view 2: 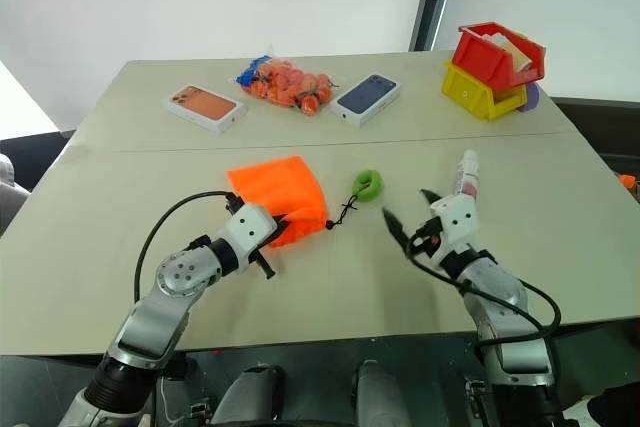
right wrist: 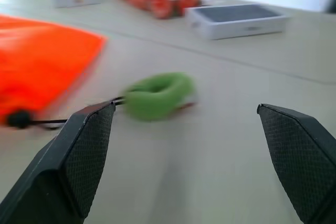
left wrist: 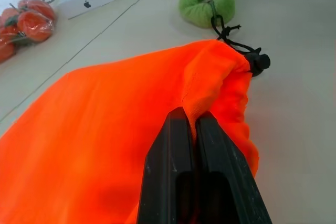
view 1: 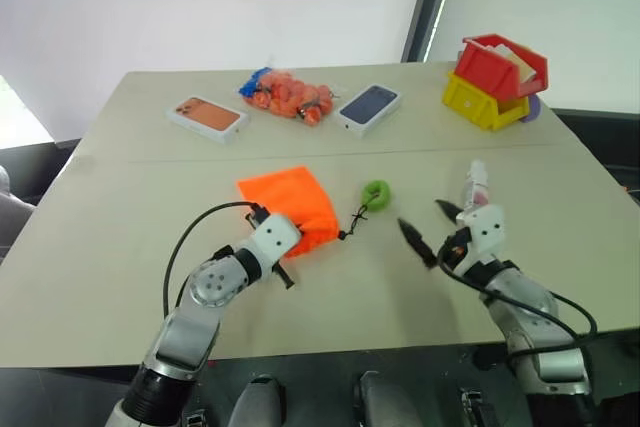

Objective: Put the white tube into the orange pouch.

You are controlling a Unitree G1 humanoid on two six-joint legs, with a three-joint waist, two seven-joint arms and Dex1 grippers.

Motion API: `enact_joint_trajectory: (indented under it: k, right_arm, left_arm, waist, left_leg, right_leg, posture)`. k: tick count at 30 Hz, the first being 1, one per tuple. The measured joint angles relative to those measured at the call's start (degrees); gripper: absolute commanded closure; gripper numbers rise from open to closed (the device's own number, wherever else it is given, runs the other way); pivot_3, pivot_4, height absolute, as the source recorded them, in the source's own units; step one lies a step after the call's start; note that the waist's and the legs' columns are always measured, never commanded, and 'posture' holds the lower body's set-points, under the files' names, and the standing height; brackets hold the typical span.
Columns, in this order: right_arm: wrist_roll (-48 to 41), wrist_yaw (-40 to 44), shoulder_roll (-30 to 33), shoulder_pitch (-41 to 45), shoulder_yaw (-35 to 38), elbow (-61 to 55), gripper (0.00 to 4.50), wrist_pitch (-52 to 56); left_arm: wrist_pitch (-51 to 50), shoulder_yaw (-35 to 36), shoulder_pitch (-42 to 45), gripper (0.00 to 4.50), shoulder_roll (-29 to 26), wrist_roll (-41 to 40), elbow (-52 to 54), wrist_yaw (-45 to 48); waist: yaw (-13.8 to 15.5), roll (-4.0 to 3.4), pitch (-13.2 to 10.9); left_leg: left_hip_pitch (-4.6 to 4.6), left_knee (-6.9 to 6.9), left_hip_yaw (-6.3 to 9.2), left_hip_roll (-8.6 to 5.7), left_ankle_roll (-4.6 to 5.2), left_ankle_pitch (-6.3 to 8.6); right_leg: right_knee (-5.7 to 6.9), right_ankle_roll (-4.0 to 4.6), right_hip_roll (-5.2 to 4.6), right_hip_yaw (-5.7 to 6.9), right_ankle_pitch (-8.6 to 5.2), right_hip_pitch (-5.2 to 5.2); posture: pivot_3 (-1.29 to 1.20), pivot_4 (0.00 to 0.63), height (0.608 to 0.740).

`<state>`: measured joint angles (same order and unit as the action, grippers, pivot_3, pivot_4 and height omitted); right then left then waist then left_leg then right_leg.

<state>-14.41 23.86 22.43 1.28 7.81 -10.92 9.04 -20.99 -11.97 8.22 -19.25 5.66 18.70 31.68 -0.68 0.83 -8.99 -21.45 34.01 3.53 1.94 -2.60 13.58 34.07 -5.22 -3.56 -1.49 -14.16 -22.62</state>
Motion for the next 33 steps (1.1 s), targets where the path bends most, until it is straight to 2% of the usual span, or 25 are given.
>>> enact_joint_trajectory:
  k: [4,9,21,25,27,28,33]
  right_arm:
    - [5.8,-11.8,-1.4,5.9,4.0,9.0,0.00,-0.4]
    - [7.3,-19.4,-3.3,11.0,6.8,17.0,0.00,1.4]
    - [4.6,-21.6,-5.4,18.6,9.5,29.8,0.00,2.8]
    - [4.0,-22.0,-5.6,19.1,10.0,30.3,1.85,2.8]
    - [4.0,-22.0,-5.6,19.1,10.1,30.2,2.95,2.6]
    - [4.0,-22.0,-5.6,19.1,10.1,30.1,3.32,2.6]
    - [4.1,-21.8,-5.7,18.3,9.9,28.7,3.37,2.7]
  left_arm:
    - [-2.2,1.8,2.1,4.42,1.5,-3.0,-0.1,-0.5]
    - [-2.2,1.6,2.5,4.42,0.6,-3.3,-0.6,-0.7]
    - [-2.0,1.4,2.8,4.42,0.0,-3.2,-0.6,-1.2]
    - [-2.0,1.3,2.8,4.50,-0.1,-3.2,-0.6,-1.5]
    - [-2.0,1.3,2.8,4.50,-0.3,-3.2,-0.6,-1.6]
    - [-1.9,1.2,2.8,4.50,-0.4,-3.2,-0.6,-1.6]
    - [-1.8,1.2,2.8,4.50,-0.4,-3.2,-0.6,-1.8]
  waist:
    - [0.0,0.00,0.0]
    - [-0.3,-0.02,0.0]
    - [-0.3,-0.06,0.0]
    - [-0.3,-0.07,0.0]
    - [-0.3,-0.07,0.0]
    - [-0.3,-0.07,0.0]
    - [-0.3,-0.09,0.0]
  left_leg:
    - [-0.01,0.09,-0.01,-0.02,0.00,-0.01]
    - [0.04,0.03,0.00,-0.01,0.02,-0.02]
    - [0.05,0.04,0.02,-0.01,0.04,-0.03]
    - [0.06,0.05,0.02,-0.01,0.04,-0.03]
    - [0.06,0.05,0.02,-0.01,0.04,-0.03]
    - [0.06,0.05,0.02,-0.01,0.04,-0.03]
    - [0.06,0.04,0.03,-0.01,0.04,-0.03]
  right_leg:
    - [0.01,0.03,0.00,-0.01,0.02,0.03]
    - [0.06,0.23,0.04,-0.03,0.15,0.06]
    - [0.10,0.23,0.06,-0.03,0.15,0.09]
    - [0.11,0.23,0.06,-0.04,0.16,0.09]
    - [0.11,0.23,0.07,-0.04,0.16,0.09]
    - [0.11,0.23,0.07,-0.04,0.16,0.10]
    - [0.12,0.22,0.07,-0.04,0.16,0.09]
  posture:
    - [0.00,0.150,0.740]
    - [0.00,0.150,0.740]
    - [0.00,0.150,0.740]
    - [0.00,0.150,0.740]
    - [0.00,0.150,0.740]
    - [0.00,0.150,0.740]
    - [0.00,0.150,0.740]
